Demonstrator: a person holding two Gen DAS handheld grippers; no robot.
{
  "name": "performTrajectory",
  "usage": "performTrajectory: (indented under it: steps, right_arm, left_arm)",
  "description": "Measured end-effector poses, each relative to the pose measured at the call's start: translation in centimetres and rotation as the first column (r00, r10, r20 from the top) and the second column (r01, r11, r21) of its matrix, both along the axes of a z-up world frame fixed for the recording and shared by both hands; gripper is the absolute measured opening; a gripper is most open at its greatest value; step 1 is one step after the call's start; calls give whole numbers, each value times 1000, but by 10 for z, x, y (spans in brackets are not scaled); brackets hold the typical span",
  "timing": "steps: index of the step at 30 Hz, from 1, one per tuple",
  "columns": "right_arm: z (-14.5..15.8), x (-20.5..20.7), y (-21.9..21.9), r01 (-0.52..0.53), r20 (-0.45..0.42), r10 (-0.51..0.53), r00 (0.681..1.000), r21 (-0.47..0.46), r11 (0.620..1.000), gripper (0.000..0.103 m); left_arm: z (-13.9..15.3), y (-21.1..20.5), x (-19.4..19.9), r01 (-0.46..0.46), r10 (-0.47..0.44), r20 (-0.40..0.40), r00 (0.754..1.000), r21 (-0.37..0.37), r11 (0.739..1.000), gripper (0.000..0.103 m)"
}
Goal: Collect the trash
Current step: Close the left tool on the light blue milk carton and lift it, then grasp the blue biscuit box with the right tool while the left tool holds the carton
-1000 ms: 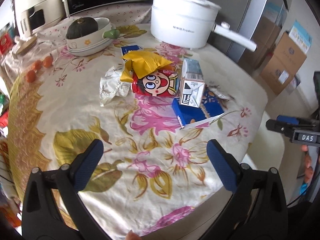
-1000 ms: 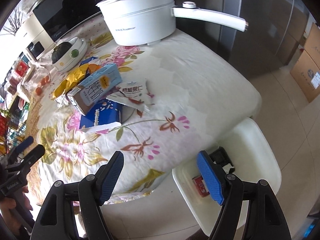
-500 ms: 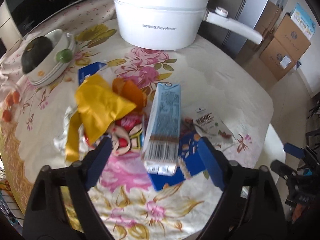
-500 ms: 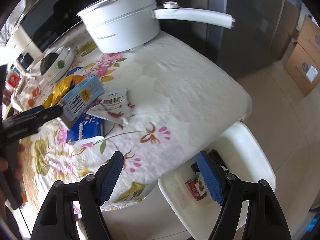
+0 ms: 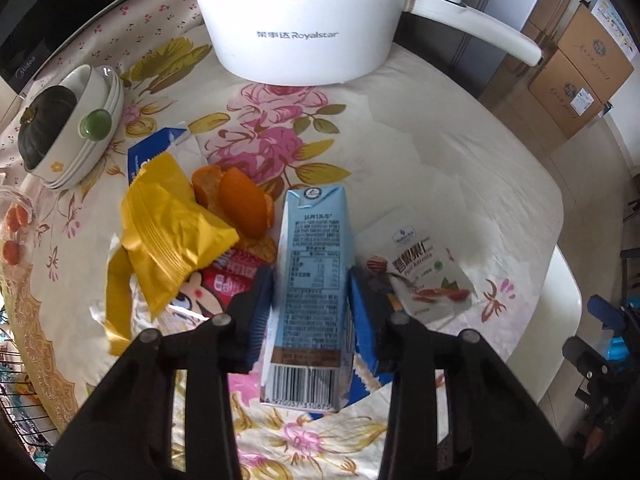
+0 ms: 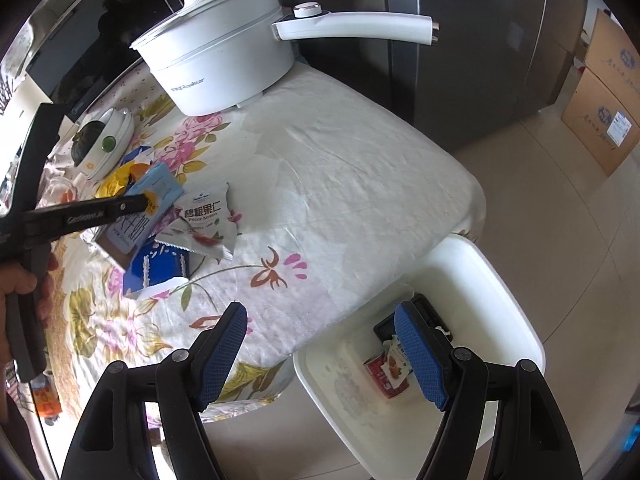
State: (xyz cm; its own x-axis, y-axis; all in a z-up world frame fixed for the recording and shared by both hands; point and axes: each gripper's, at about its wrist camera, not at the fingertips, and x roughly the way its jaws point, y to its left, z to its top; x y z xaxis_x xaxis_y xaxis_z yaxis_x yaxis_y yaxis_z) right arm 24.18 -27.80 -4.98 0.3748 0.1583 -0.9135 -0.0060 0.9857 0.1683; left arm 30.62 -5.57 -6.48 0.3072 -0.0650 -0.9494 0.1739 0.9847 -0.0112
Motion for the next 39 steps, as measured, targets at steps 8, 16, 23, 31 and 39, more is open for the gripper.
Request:
performTrajectory:
  steps: [8, 16, 23, 31, 39]
  right_arm:
    - [1, -4, 17, -31, 7, 31, 1000, -12, 999, 78]
    - [-12, 3, 60, -83, -22, 82, 996, -24, 996, 78]
    - [-21, 9, 96, -44, -69, 51, 996, 96, 994, 78]
    - [-48, 37, 121, 282, -189, -237, 953, 264, 922, 82]
    - [-59, 53, 148, 444, -132, -426, 895, 185, 877, 85]
  left_arm:
    - [34, 29, -56, -5, 19, 116, 993, -118, 993, 40]
    - [49, 94, -122, -118, 161, 202, 966, -207, 971, 40]
    - [34, 147, -150, -232, 292, 175, 940, -298, 926, 40]
    - [30, 174, -157, -260, 323, 166, 932, -316, 912, 40]
    - [34, 192, -158, -269, 348, 164, 923, -371, 889, 40]
